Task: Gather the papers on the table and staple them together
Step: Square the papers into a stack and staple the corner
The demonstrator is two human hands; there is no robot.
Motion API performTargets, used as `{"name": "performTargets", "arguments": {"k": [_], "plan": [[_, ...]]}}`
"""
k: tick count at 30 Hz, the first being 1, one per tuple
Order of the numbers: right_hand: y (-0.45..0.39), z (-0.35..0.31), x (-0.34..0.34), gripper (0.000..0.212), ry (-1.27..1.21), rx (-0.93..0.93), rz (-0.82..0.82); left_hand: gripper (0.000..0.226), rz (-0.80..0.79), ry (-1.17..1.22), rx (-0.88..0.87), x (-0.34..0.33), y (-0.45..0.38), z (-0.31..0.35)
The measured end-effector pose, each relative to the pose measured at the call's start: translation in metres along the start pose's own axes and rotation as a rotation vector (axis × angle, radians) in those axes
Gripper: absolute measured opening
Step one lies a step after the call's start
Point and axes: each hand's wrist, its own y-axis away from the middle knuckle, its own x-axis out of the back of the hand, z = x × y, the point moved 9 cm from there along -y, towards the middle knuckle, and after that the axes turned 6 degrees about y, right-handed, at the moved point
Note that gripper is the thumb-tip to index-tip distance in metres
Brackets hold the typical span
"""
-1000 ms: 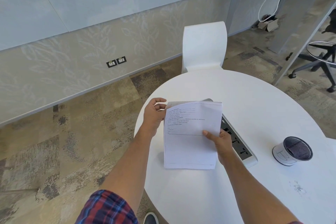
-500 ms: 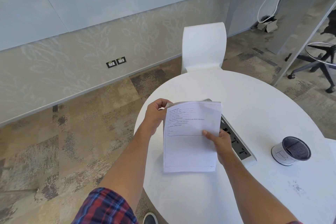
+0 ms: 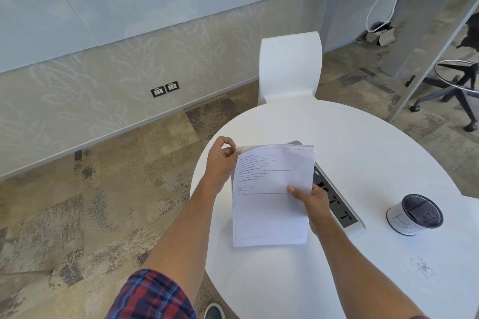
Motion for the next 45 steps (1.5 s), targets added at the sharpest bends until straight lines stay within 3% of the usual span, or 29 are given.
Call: {"name": "performTargets", "arguments": {"k": [7,13,28,40,45], "plan": [[-0.005,0.007,0.004,0.041,0.026,-0.027,0.036,0.009,-0.008,-0.066,0.004,0.0,-0.002,-0.001],[-0.005,0.007,0.003,0.038,0.031,-0.022,0.036,0.032,0.01,-0.124,0.011,0.003,-0.002,-0.001],[-0.005,0.007,0.005,0.031,0.035,-0.013,0.036,0.016,0.063,-0.176,0.012,0.011,-0.004,-0.008],[-0.005,0.006,0.006,0.033,0.035,-0.002,0.039,0.026,0.05,-0.136,0.013,0.012,-0.005,-0.011],[-0.006,0.004,0.005,0.022,0.034,-0.012,0.048,0.016,0.087,-0.1,0.003,0.015,-0.003,-0.008]]}}
